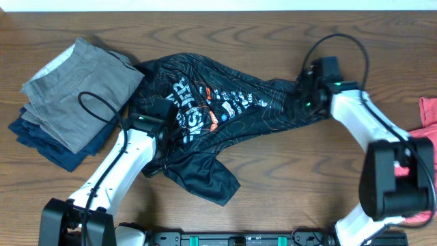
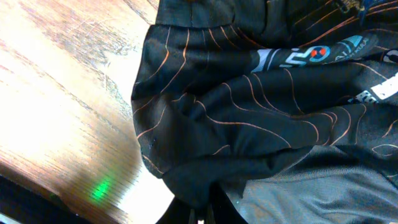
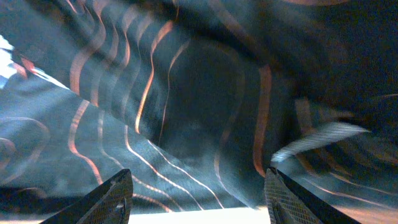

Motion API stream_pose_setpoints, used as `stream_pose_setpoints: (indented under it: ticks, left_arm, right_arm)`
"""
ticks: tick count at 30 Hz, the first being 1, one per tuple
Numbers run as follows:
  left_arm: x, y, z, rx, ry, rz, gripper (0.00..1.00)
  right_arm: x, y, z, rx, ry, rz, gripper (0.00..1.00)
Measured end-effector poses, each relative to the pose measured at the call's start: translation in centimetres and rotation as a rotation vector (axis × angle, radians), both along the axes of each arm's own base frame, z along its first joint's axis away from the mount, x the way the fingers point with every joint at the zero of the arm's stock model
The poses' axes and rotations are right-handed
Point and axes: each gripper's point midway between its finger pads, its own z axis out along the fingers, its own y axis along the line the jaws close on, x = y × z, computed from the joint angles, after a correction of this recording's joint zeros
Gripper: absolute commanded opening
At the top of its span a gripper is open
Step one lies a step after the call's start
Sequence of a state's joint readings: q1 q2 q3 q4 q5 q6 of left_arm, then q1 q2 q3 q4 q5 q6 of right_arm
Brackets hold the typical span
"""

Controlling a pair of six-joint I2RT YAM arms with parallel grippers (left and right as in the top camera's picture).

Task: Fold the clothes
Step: 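Pull the jersey's right edge outward with the right gripper to flatten it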

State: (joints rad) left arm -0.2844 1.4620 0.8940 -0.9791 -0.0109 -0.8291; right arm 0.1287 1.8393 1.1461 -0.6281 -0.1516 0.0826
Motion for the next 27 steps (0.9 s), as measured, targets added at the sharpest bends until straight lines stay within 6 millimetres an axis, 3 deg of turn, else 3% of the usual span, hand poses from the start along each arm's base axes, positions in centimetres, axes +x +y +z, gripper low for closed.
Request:
stream_pose_setpoints:
  ticks: [2, 3, 5, 9, 15, 18, 22, 27]
  left_arm:
    - [0.0, 0.0, 0.0, -0.001, -0.002, 0.0, 0.06]
    - [0.1, 0.0, 0.0, -0.001, -0.003, 0.0, 0.06]
    - [0.2, 0.0, 0.0, -0.002, -0.007, 0.0, 0.06]
    - [0.3, -0.1, 0.0, -0.004, -0.012, 0.0, 0.06]
    - [0.4, -0.1, 0.0, -0.004, -0.014, 0.0, 0.06]
    - [0.4, -0.1, 0.0, -0.004, -0.014, 0.0, 0.06]
    - [0.4, -0.1, 0.0, -0.004, -0.015, 0.0, 0.06]
    - [0.4, -0.1, 0.0, -0.004, -0.014, 0.0, 0.06]
  right_arm:
    - [-0.5, 0.1, -1.5, -0.02, 0.037, 0.009, 0.65]
    - [-0.6, 0.0, -2.1, -0.04, 0.049, 0.011, 0.59]
    - [-0.1, -0.1, -2.1, -0.051, 0.032, 0.006, 0.31]
    - [0.3, -0.9, -2.4, -0.091, 0.025, -0.023, 0.02]
    - [0.2, -1.2, -2.0, -0.098, 0.035, -0.06, 0.01]
    - [0.8, -1.7, -0.4, -0.12, 0.004, -0.095, 0.07]
    - [3.3, -2.3, 4.6, -0.141, -0.151, -0.141, 0.01]
    - [6.1, -2.7, 10.6, -0.134, -0.357, -0.187, 0.01]
